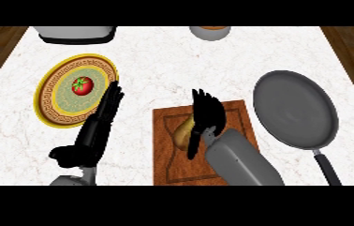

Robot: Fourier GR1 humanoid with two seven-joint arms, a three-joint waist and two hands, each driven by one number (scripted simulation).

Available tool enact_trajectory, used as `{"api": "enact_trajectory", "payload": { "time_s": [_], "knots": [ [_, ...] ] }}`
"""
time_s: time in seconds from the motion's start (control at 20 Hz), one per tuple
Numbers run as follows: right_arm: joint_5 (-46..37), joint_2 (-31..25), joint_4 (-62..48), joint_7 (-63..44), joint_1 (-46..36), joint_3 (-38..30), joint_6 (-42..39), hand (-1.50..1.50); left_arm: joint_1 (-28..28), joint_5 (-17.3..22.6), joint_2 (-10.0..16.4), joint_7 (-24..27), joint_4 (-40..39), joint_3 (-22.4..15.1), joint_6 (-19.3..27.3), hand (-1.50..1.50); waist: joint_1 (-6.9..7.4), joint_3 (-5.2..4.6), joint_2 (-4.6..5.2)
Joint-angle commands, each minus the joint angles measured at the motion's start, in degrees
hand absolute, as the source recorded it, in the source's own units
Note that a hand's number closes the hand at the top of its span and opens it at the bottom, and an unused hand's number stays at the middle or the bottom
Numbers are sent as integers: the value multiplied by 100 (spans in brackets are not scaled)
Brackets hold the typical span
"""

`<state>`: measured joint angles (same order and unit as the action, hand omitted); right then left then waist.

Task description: Pick the pear from the cutting board and place it in the pan

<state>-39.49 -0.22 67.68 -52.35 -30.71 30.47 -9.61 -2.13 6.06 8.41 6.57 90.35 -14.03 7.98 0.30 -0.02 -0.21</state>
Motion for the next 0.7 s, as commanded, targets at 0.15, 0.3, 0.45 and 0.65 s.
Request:
{"api": "enact_trajectory", "payload": {
  "time_s": [0.15,0.3,0.45,0.65],
  "knots": [
    [59,-51,-898,637,-309,-11,-599,150,188,-7,-29,352,-191,64,-261,0,24,1,33],
    [-152,17,-898,595,-430,164,-591,150,-306,-70,-126,349,-635,273,-250,0,-5,1,30],
    [-454,16,-850,708,-40,379,-221,150,59,-135,-93,58,-21,176,-214,0,-4,2,17],
    [-723,17,-873,762,-194,363,50,150,22,-143,-134,-27,7,304,-259,0,0,2,21]
  ]
}}
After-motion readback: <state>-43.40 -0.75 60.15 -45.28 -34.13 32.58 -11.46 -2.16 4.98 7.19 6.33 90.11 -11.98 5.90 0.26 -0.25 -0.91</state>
